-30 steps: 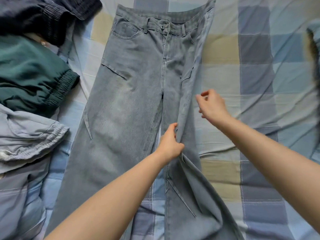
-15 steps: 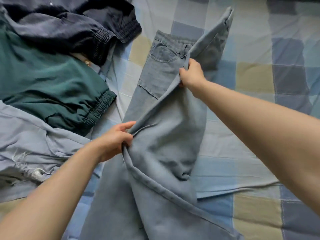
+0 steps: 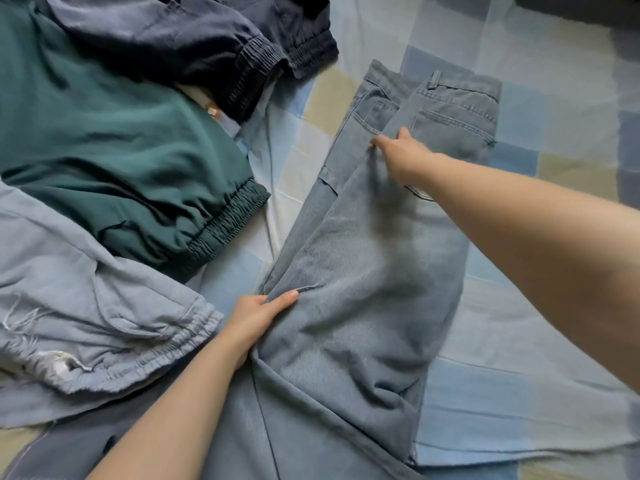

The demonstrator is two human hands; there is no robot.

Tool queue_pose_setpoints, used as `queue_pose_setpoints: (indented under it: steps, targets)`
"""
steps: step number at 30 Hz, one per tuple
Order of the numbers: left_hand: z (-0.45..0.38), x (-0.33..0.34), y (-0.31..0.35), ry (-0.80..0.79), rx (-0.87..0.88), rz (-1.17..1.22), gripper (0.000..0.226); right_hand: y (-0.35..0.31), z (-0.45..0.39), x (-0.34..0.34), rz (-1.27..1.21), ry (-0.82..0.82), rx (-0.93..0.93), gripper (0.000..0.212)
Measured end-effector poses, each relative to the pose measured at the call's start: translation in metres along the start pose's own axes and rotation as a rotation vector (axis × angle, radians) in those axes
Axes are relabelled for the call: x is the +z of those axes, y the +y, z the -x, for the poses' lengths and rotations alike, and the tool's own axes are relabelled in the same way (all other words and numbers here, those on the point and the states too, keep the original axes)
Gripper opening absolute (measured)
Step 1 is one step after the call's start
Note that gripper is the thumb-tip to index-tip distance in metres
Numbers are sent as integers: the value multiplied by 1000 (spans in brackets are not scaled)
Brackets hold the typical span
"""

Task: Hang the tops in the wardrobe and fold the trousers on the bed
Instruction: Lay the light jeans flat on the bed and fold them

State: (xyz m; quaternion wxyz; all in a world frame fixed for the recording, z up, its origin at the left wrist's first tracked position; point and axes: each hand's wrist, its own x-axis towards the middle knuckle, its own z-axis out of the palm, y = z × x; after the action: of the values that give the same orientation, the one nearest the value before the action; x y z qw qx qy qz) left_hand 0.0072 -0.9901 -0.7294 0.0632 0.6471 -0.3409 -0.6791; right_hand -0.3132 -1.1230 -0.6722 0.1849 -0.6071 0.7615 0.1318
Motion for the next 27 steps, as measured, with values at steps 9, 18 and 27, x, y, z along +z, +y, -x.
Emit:
queue_pose_setpoints:
  steps: [9, 18, 27]
  targets:
    - [13, 14, -9, 489, 390, -313, 33, -15, -3, -5, -43, 377, -87, 18]
    - [17, 0, -14, 665, 438, -290, 25, -41, -6, 4, -23, 132, -77, 79]
    - [44, -1, -8, 672, 378, -674, 32, 7, -7, 11, -19, 130, 119, 83]
